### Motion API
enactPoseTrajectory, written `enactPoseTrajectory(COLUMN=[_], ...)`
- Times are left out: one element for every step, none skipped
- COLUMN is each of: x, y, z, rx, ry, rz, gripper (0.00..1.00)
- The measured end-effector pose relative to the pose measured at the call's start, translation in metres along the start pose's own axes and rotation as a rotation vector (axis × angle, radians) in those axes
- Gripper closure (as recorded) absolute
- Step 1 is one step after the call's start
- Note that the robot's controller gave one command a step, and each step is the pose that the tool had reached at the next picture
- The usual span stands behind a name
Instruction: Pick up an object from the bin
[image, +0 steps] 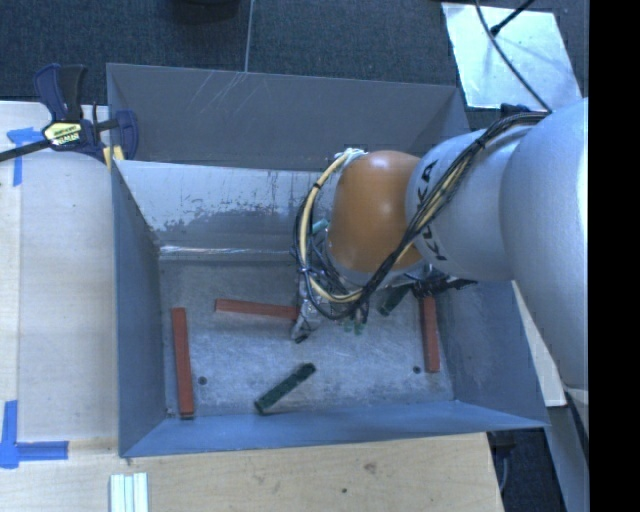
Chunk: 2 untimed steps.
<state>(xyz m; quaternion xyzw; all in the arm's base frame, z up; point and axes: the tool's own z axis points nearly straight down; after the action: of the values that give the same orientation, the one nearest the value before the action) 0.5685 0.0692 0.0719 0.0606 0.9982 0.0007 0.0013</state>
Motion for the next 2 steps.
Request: enactPoseTrajectory(x=[-0.017,0.005], y=[-0.027,-0.078], z=[-0.13,-0.092], rx=[0.0,0.003], ry=[-0.01,0.004], rz=[-0.021,-0.159], gripper=[1.0,1.0])
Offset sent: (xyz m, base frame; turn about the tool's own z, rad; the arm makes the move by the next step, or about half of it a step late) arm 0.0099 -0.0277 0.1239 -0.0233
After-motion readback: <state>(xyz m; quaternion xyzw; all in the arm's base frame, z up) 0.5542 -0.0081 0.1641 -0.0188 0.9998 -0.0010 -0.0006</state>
